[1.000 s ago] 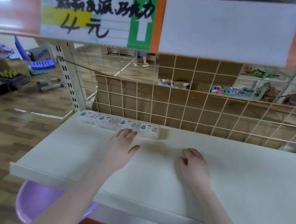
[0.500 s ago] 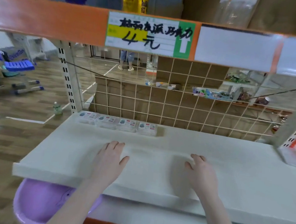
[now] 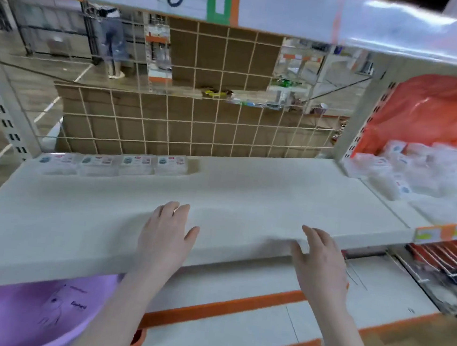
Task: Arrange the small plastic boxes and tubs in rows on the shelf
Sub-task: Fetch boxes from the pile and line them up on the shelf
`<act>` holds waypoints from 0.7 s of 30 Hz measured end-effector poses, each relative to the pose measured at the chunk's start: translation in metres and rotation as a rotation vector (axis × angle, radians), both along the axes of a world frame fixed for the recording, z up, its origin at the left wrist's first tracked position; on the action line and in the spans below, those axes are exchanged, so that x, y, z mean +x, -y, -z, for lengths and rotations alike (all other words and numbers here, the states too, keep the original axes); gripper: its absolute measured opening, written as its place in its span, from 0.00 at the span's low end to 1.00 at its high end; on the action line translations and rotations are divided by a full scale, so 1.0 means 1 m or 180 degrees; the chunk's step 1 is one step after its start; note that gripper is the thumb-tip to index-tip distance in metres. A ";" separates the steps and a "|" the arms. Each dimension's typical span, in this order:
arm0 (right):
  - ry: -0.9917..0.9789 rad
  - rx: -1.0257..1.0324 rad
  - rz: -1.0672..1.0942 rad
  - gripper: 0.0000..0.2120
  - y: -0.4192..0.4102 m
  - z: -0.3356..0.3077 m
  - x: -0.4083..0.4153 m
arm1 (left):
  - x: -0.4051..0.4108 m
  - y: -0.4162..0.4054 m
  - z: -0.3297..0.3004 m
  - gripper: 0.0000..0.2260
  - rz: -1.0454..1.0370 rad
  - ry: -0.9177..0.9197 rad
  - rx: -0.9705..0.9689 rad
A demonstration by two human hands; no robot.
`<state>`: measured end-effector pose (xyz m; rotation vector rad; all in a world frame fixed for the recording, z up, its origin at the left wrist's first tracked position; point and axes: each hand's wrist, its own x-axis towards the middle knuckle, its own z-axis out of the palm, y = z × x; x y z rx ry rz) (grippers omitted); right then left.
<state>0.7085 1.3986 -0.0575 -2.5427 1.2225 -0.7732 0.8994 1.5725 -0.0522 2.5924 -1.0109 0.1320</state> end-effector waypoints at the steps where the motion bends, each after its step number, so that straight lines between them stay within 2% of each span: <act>1: 0.0013 -0.0014 0.0074 0.18 0.004 -0.002 -0.009 | -0.007 0.009 -0.003 0.22 0.0103 -0.0008 -0.0015; 10: 0.0164 -0.0098 0.0596 0.17 0.060 -0.015 -0.108 | -0.084 0.107 -0.025 0.22 0.0589 -0.0017 -0.0299; 21: 0.0081 -0.0157 0.0891 0.19 0.199 -0.016 -0.269 | -0.235 0.267 -0.025 0.23 0.1002 -0.0170 -0.0360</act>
